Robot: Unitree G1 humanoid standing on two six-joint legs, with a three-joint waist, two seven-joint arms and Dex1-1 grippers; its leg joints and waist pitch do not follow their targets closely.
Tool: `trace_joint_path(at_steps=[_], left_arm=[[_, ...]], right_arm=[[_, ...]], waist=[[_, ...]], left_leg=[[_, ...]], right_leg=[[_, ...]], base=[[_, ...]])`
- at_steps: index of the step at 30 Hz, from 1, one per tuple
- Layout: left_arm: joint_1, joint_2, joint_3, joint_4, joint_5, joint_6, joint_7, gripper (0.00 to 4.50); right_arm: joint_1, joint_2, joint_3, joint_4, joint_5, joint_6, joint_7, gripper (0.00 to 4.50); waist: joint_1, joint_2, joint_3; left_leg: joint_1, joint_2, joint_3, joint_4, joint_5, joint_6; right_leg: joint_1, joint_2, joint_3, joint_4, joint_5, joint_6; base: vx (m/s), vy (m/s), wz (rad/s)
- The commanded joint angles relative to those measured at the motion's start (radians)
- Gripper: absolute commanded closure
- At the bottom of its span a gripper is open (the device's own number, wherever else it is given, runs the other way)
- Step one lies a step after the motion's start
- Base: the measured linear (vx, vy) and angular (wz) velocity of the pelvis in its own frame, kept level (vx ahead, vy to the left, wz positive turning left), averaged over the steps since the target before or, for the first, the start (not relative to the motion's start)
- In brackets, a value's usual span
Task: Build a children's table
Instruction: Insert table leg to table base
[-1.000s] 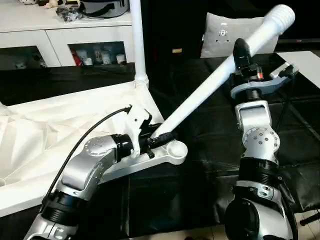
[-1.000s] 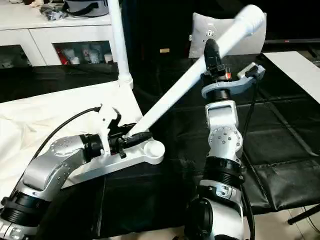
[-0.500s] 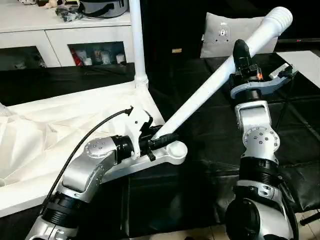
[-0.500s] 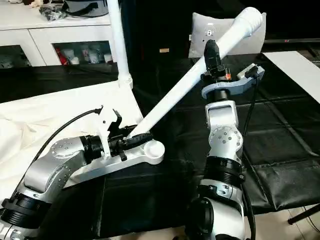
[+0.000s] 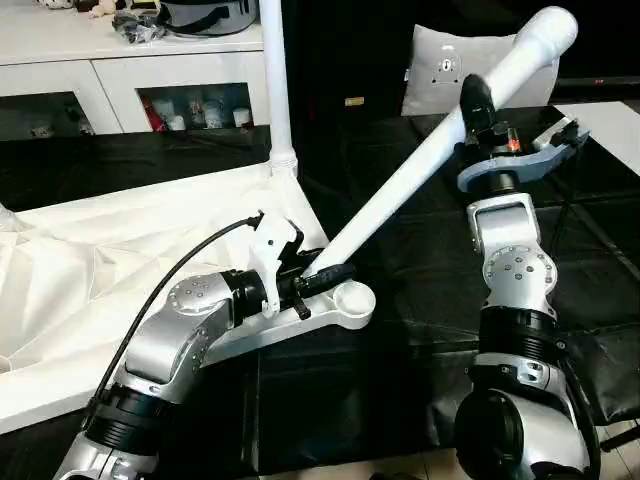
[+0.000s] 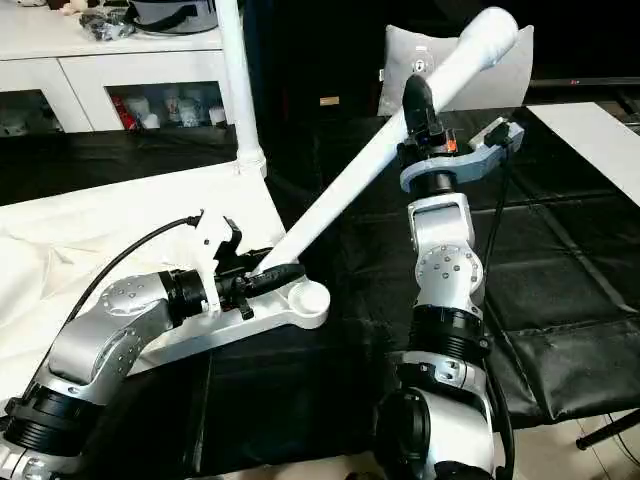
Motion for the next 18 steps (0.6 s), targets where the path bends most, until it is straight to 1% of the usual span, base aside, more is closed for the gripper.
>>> trace_joint_path(at_steps=[1, 2, 3, 4, 5, 7, 8, 9, 11, 12, 13, 14, 15, 16, 17, 18], left_arm=[[-0.019, -0.002, 0.054, -0.017, -0.015, -0.011, 0.017, 3.09], [-0.019, -0.002, 0.054, -0.018, -0.015, -0.011, 0.017, 3.09], [-0.016, 0.0, 0.059, -0.019, -0.015, -0.009, 0.016, 3.09], [-0.015, 0.001, 0.061, -0.019, -0.014, -0.009, 0.015, 3.1], [-0.018, 0.002, 0.065, -0.017, -0.014, -0.008, 0.015, 3.1], [-0.025, 0.005, 0.07, -0.014, -0.015, -0.006, 0.015, 3.1], [-0.026, 0.005, 0.072, -0.014, -0.016, -0.005, 0.015, 3.1], [-0.028, 0.007, 0.075, -0.015, -0.017, -0.004, 0.015, 3.1], [-0.031, 0.007, 0.076, -0.011, -0.017, -0.005, 0.015, 3.1], [-0.031, 0.007, 0.076, -0.011, -0.017, -0.005, 0.015, 3.1], [-0.032, 0.006, 0.076, -0.009, -0.016, -0.006, 0.014, 3.1], [-0.033, 0.005, 0.076, -0.007, -0.015, -0.007, 0.015, 3.11], [-0.034, 0.004, 0.076, -0.005, -0.014, -0.009, 0.016, 3.11], [-0.034, 0.003, 0.076, -0.003, -0.013, -0.009, 0.016, 3.11], [-0.034, 0.002, 0.076, -0.003, -0.012, -0.01, 0.017, 3.11], [-0.034, 0.001, 0.076, -0.003, -0.012, -0.01, 0.017, 3.11]], right_arm=[[0.006, -0.016, 0.008, 0.019, -0.039, -0.01, -0.017, 2.71], [0.006, -0.017, 0.009, 0.019, -0.04, -0.009, -0.016, 2.71], [0.012, -0.021, 0.014, 0.022, -0.044, -0.005, -0.017, 2.15], [0.016, -0.023, 0.016, 0.022, -0.047, -0.002, -0.018, 2.01], [0.019, -0.024, 0.015, 0.023, -0.043, 0.004, -0.018, 2.01], [0.025, -0.029, 0.019, 0.025, -0.043, 0.007, -0.018, 1.66], [0.026, -0.03, 0.021, 0.026, -0.045, 0.007, -0.018, 1.59], [0.033, -0.037, 0.031, 0.028, -0.059, 0.008, -0.026, 1.55], [0.038, -0.042, 0.035, 0.032, -0.067, 0.009, -0.03, 1.47], [0.038, -0.042, 0.035, 0.032, -0.067, 0.009, -0.03, 1.23], [0.038, -0.042, 0.033, 0.034, -0.065, 0.012, -0.031, 1.23], [0.04, -0.045, 0.033, 0.034, -0.063, 0.015, -0.028, 1.06], [0.045, -0.051, 0.04, 0.034, -0.072, 0.019, -0.023, 0.95], [0.049, -0.053, 0.044, 0.032, -0.071, 0.029, -0.013, 0.95], [0.058, -0.059, 0.057, 0.031, -0.088, 0.04, -0.017, 0.8], [0.059, -0.061, 0.059, 0.03, -0.091, 0.043, -0.017, 0.8]], waist=[[0.003, -0.005, -0.071], [0.002, -0.003, -0.072], [0.002, -0.003, -0.072], [0.002, -0.002, -0.072], [0.003, -0.003, -0.072], [0.003, -0.001, -0.073], [0.002, -0.002, -0.072], [0.003, 0.002, -0.072], [0.002, -0.001, -0.073], [0.002, -0.001, -0.073], [0.002, -0.001, -0.073], [0.0, 0.0, -0.072], [0.0, -0.001, -0.073], [0.001, 0.0, -0.073], [0.001, 0.0, -0.073], [0.0, -0.002, -0.073]], left_leg=[[-0.015, 0.001, 0.015, -0.064, -0.064, 0.051], [-0.015, 0.001, 0.015, -0.064, -0.061, 0.052], [-0.014, 0.002, 0.014, -0.064, -0.061, 0.052], [-0.014, 0.002, 0.014, -0.064, -0.06, 0.051], [-0.014, 0.001, 0.015, -0.063, -0.057, 0.049], [-0.014, 0.001, 0.015, -0.063, -0.058, 0.051], [-0.014, 0.001, 0.015, -0.063, -0.06, 0.052], [-0.012, 0.001, 0.014, -0.063, -0.061, 0.052], [-0.013, 0.001, 0.014, -0.063, -0.059, 0.049], [-0.013, 0.001, 0.015, -0.062, -0.06, 0.05], [-0.014, 0.001, 0.015, -0.062, -0.06, 0.051], [-0.014, 0.0, 0.015, -0.062, -0.063, 0.053], [-0.014, 0.0, 0.015, -0.062, -0.064, 0.053], [-0.013, 0.0, 0.015, -0.062, -0.062, 0.054], [-0.013, 0.001, 0.014, -0.062, -0.062, 0.055], [-0.015, 0.0, 0.015, -0.061, -0.057, 0.054]], right_leg=[[0.086, -0.048, 0.056, -0.086, -0.33, -0.045], [0.085, -0.048, 0.056, -0.086, -0.327, -0.042], [0.085, -0.047, 0.056, -0.086, -0.325, -0.041], [0.085, -0.047, 0.055, -0.086, -0.324, -0.041], [0.085, -0.046, 0.055, -0.086, -0.321, -0.041], [0.085, -0.047, 0.055, -0.085, -0.317, -0.043], [0.085, -0.046, 0.055, -0.086, -0.32, -0.042], [0.085, -0.046, 0.054, -0.086, -0.321, -0.042], [0.085, -0.046, 0.054, -0.086, -0.319, -0.041], [0.085, -0.046, 0.055, -0.086, -0.316, -0.04], [0.085, -0.046, 0.055, -0.086, -0.313, -0.042], [0.086, -0.045, 0.054, -0.088, -0.317, -0.041], [0.086, -0.045, 0.054, -0.087, -0.319, -0.041], [0.085, -0.044, 0.053, -0.087, -0.317, -0.042], [0.085, -0.044, 0.053, -0.086, -0.316, -0.043], [0.086, -0.044, 0.054, -0.086, -0.312, -0.044]], base=[[0.0, 0.0, 0.0], [0.0, 0.0, 0.0], [0.0, 0.0, 0.0], [0.0, 0.0, 0.0], [0.0, 0.0, 0.0], [0.0, 0.0, 0.0], [0.0, 0.0, 0.0], [0.0, 0.0, 0.0], [0.0, 0.0, 0.0], [0.0, 0.0, 0.0], [0.0, 0.0, 0.0], [0.0, 0.0, 0.0], [0.0, 0.0, 0.0], [0.0, 0.0, 0.0], [0.0, 0.0, 0.0], [0.0, 0.0, 0.0]])
